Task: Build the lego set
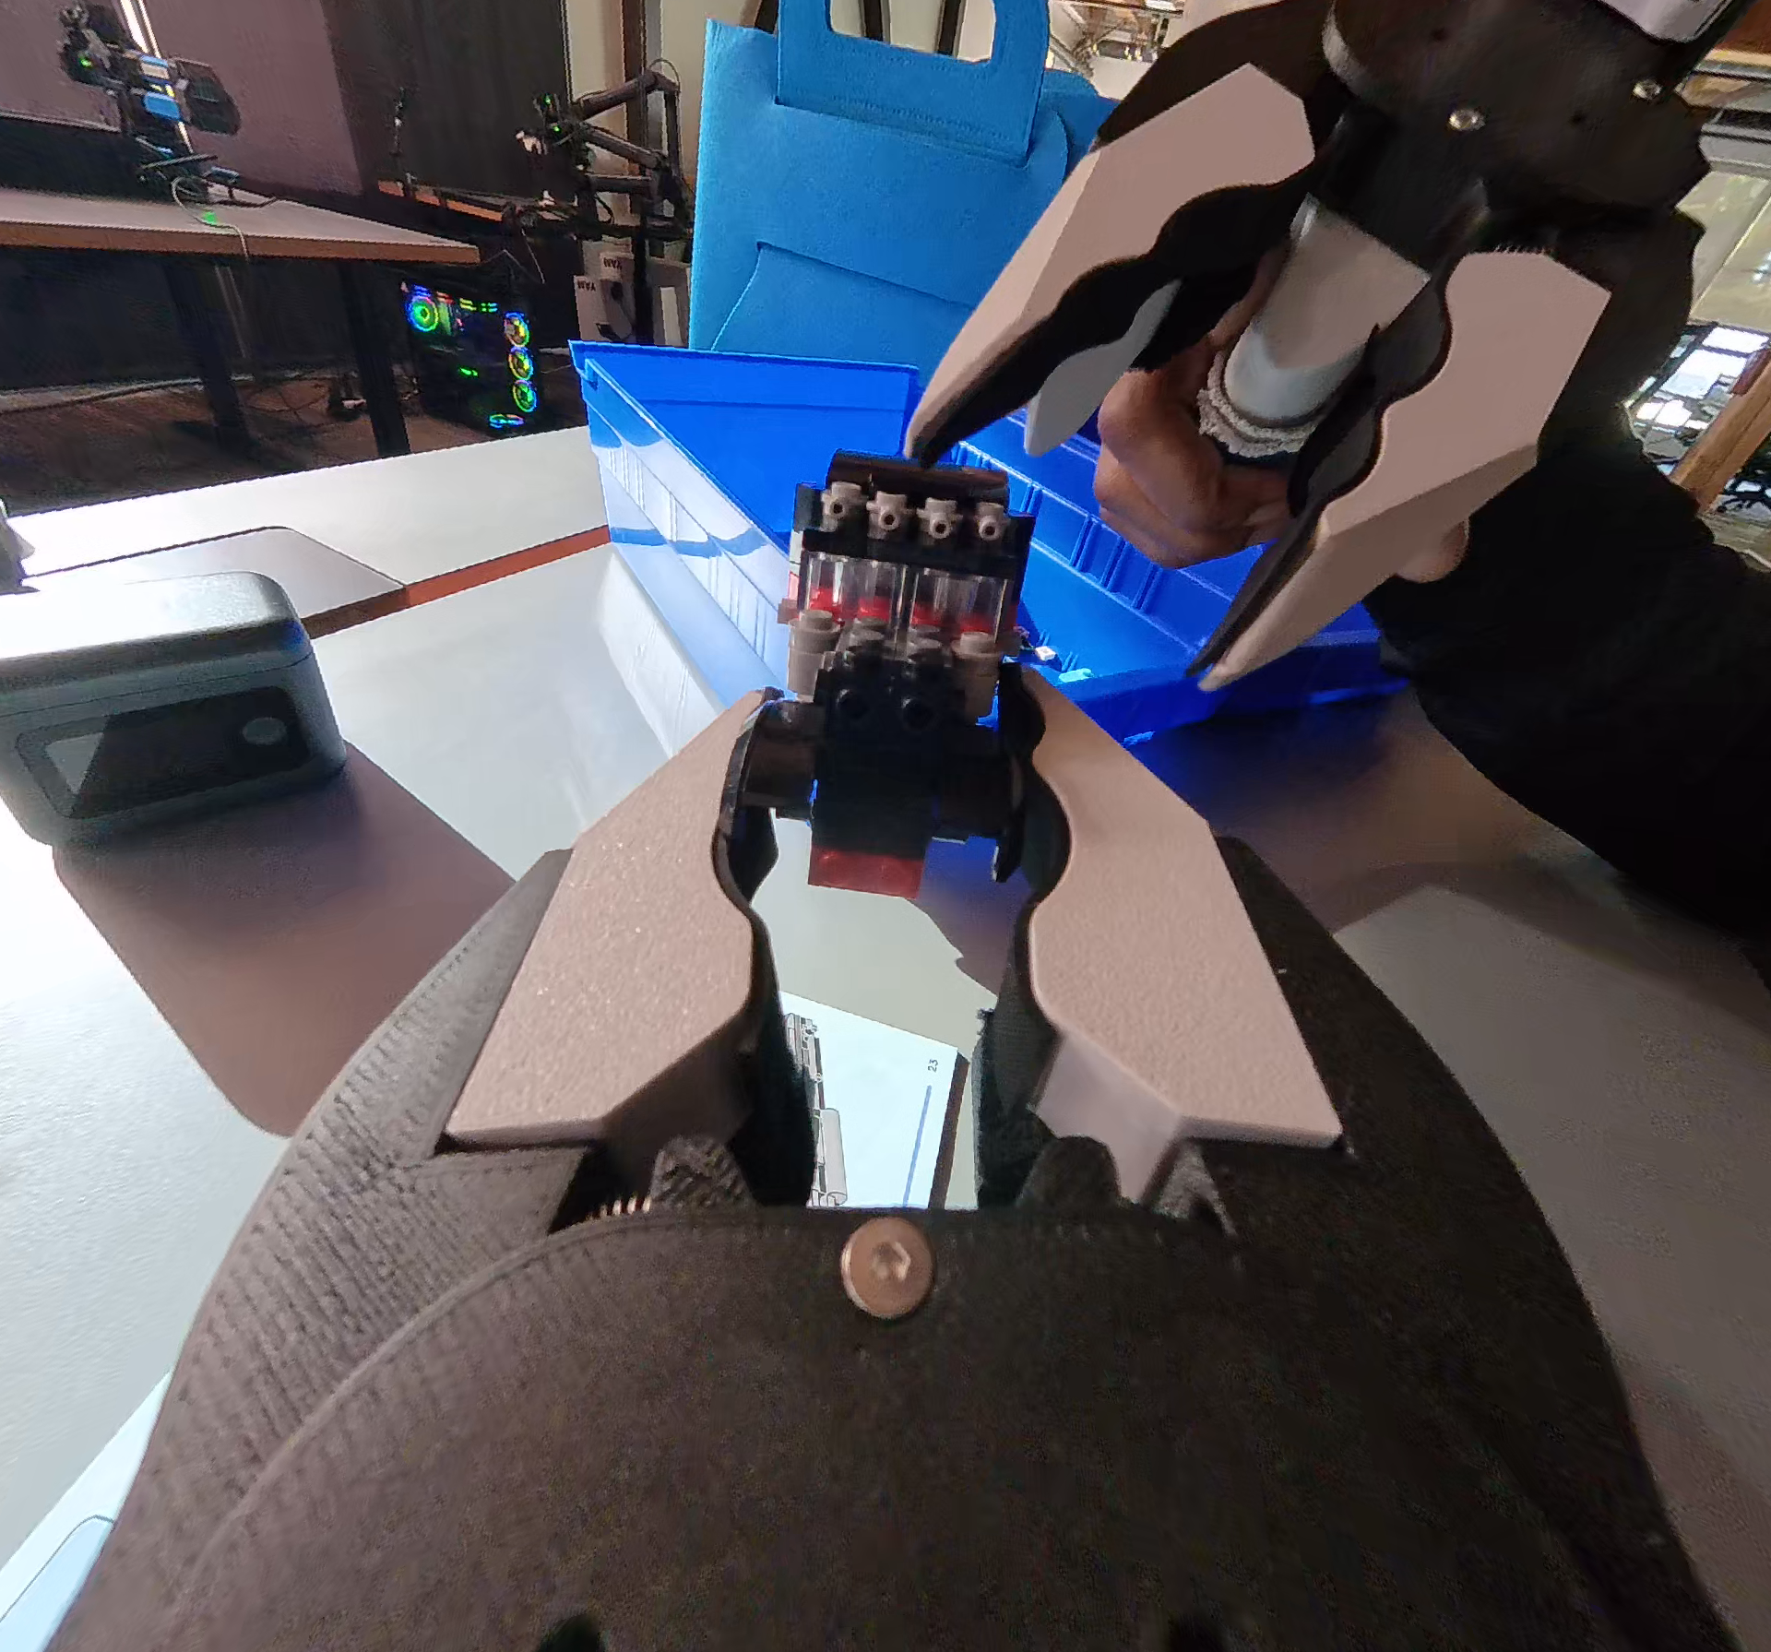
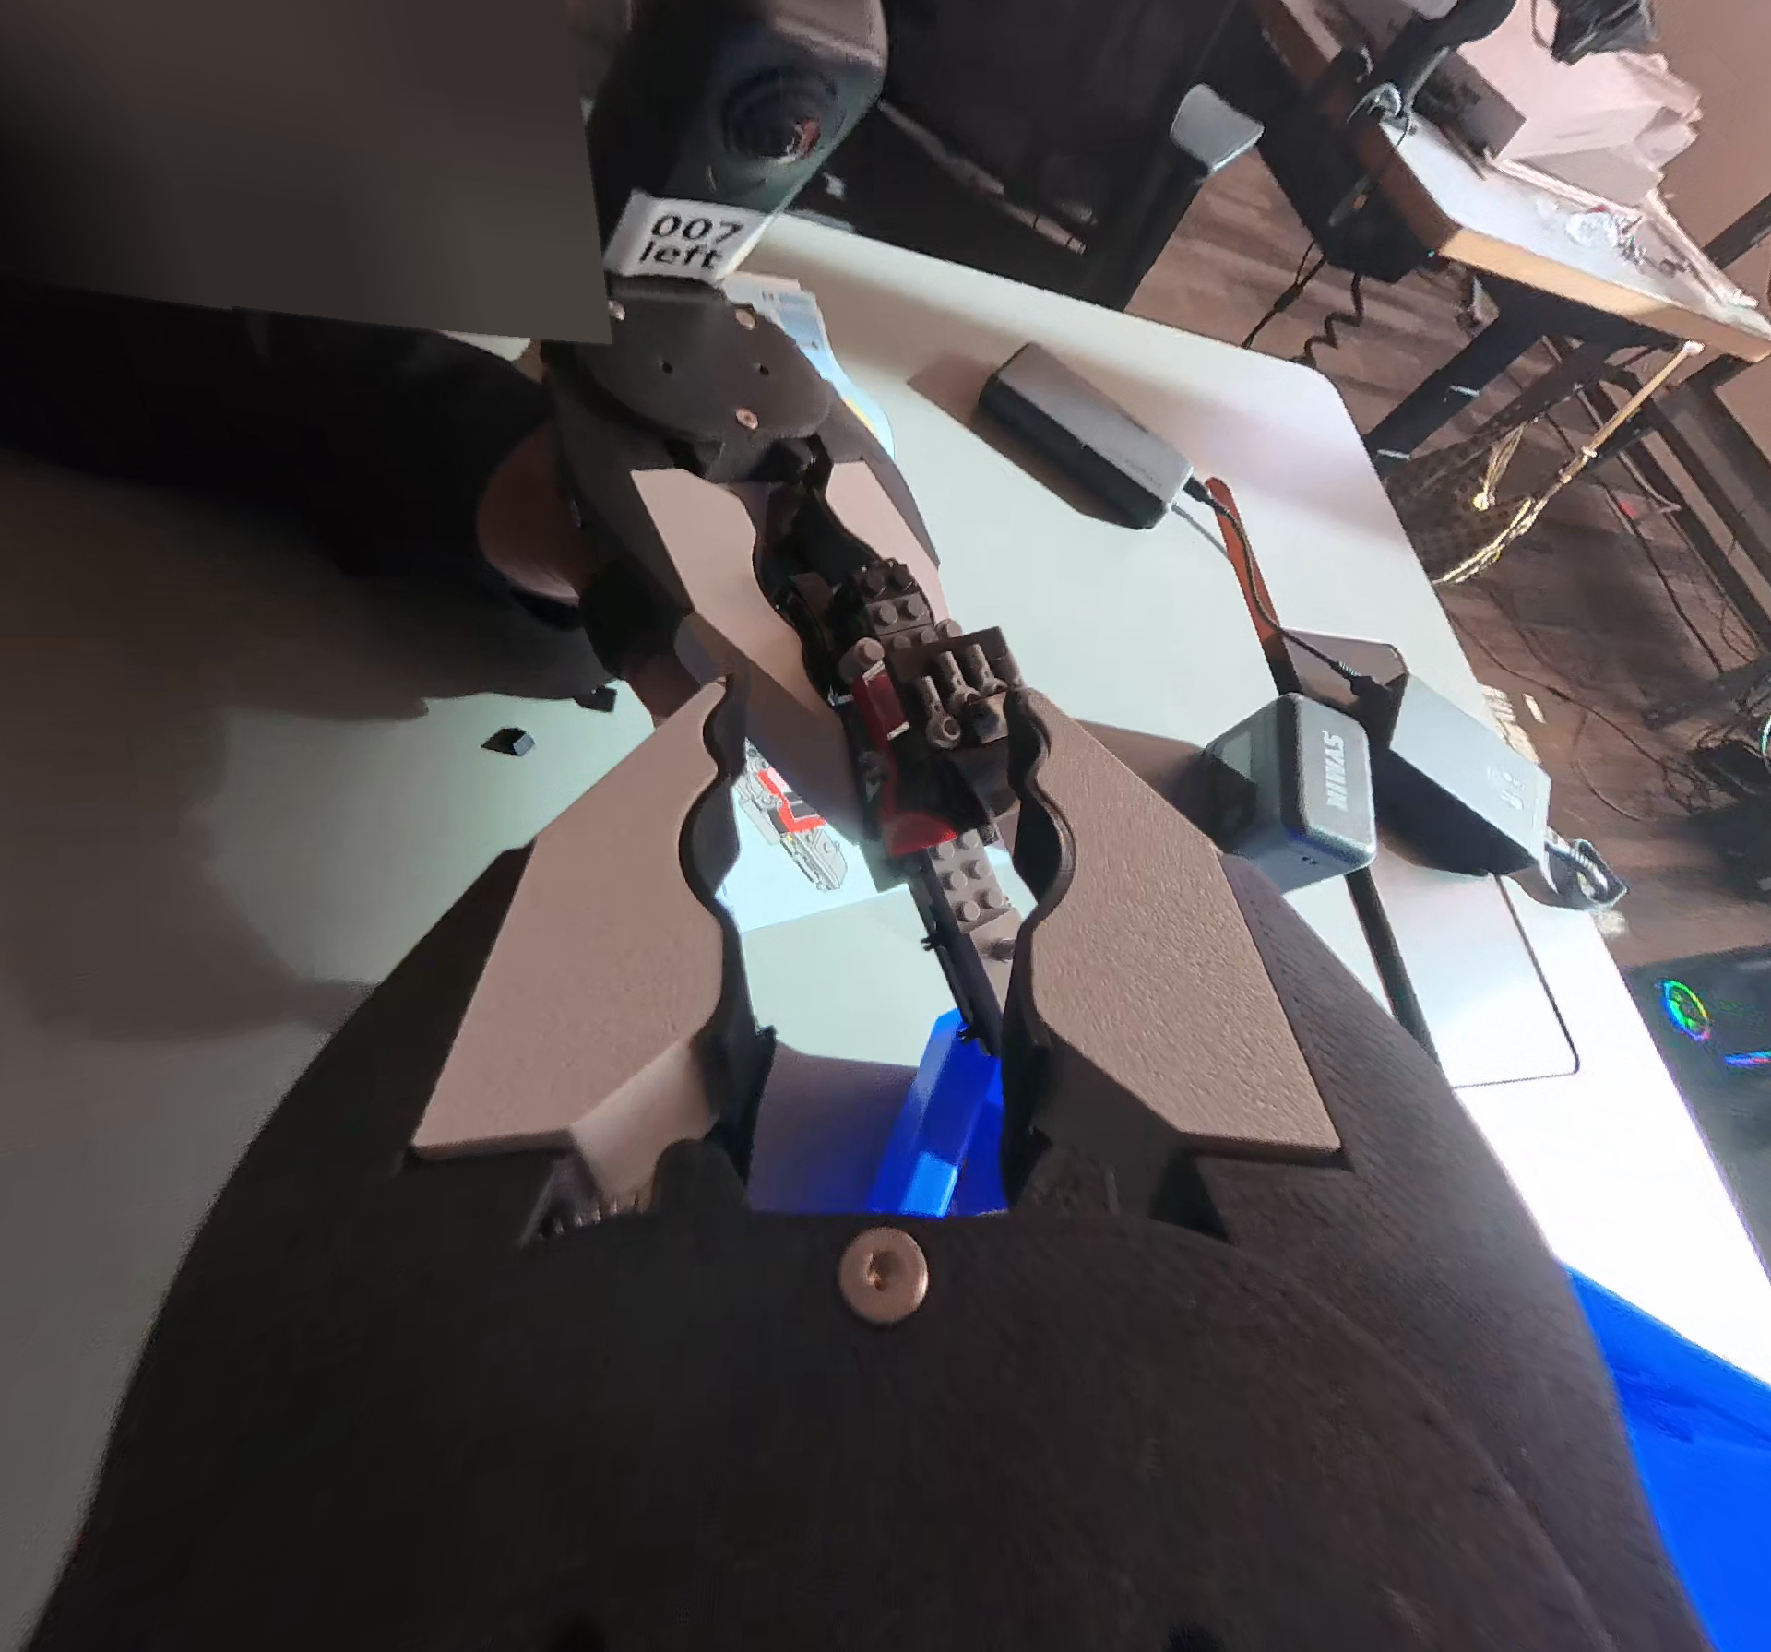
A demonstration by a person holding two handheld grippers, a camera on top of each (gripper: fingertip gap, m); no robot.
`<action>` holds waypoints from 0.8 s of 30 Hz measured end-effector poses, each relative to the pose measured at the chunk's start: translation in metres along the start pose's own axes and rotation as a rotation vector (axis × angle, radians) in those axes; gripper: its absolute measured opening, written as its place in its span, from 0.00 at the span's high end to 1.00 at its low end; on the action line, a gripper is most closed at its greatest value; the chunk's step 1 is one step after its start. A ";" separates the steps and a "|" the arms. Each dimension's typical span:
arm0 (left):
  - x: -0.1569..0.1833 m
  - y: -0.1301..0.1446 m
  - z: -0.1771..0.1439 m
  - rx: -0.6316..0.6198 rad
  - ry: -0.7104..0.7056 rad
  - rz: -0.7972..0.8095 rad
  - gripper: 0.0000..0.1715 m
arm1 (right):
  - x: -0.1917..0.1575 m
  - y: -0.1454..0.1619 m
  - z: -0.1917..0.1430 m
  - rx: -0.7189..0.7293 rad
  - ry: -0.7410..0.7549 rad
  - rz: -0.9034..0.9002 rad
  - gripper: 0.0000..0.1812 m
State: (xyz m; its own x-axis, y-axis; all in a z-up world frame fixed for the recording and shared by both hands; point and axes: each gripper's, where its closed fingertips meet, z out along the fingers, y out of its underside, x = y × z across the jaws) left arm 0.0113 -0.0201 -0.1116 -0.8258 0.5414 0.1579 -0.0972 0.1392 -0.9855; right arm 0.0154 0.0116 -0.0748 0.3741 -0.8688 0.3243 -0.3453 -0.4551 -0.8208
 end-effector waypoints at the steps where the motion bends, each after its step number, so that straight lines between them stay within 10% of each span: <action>1: 0.000 0.000 0.000 -0.001 -0.001 0.000 0.72 | -0.001 0.002 0.001 -0.010 -0.002 -0.003 0.68; 24: -0.002 0.005 0.001 -0.027 -0.018 0.025 0.73 | -0.008 0.002 0.011 -0.009 -0.021 -0.001 0.69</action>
State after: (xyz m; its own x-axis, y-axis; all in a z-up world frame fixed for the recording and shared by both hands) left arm 0.0119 -0.0214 -0.1167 -0.8379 0.5297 0.1314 -0.0613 0.1479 -0.9871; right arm 0.0213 0.0193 -0.0844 0.3923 -0.8641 0.3153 -0.3527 -0.4579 -0.8161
